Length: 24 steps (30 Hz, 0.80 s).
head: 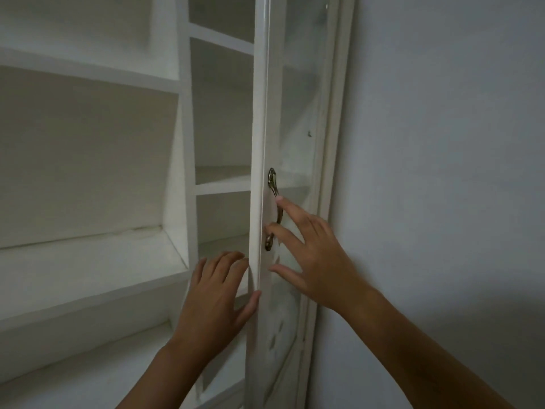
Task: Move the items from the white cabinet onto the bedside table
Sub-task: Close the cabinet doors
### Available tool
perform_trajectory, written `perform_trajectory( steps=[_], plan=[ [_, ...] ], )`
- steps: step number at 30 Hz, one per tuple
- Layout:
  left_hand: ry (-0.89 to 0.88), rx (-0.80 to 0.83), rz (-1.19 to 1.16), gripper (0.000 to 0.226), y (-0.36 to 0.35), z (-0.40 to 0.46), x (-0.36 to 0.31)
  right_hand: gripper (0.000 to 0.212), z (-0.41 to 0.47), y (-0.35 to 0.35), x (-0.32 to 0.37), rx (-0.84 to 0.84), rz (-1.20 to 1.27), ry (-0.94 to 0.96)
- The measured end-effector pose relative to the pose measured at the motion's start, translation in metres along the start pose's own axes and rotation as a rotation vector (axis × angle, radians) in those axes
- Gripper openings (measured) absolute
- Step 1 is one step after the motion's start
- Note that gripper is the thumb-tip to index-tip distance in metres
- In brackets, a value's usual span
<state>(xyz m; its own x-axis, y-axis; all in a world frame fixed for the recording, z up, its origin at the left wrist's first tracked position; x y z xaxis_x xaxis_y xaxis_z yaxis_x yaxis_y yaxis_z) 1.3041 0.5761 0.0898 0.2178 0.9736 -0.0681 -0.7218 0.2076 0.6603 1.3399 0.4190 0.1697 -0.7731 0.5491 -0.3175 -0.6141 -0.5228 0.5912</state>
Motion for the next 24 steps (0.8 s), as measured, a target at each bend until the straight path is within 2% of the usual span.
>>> perform_trajectory(
  steps=[4, 11, 24],
  plan=[
    [0.071, -0.019, 0.034, 0.053, 0.007, 0.0, 0.028, 0.077, 0.031, -0.016, 0.002, -0.032, 0.074, 0.033],
    [0.211, -0.017, 0.093, 0.054, 0.004, -0.001, 0.072, 0.074, 0.068, -0.054, 0.006, -0.094, 0.246, 0.108],
    [0.437, -0.045, 0.12, 0.056, -0.023, -0.002, 0.13, 0.068, 0.105, -0.12, 0.001, -0.176, 0.376, 0.243]
  ],
)
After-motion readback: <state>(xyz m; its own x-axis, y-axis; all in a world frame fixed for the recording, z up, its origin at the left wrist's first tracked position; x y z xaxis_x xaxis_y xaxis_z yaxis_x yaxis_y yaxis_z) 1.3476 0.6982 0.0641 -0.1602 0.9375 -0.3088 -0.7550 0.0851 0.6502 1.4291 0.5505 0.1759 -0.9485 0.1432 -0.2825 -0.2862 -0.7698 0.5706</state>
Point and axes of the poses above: each hand's wrist, its own z-axis towards the middle knuckle, its own y-axis out of the back of the hand, x = y × z, the point moved 8 cm from there along z, towards the middle knuckle, and after that the axes turned 1 degree about x, right-handed, at the moved point
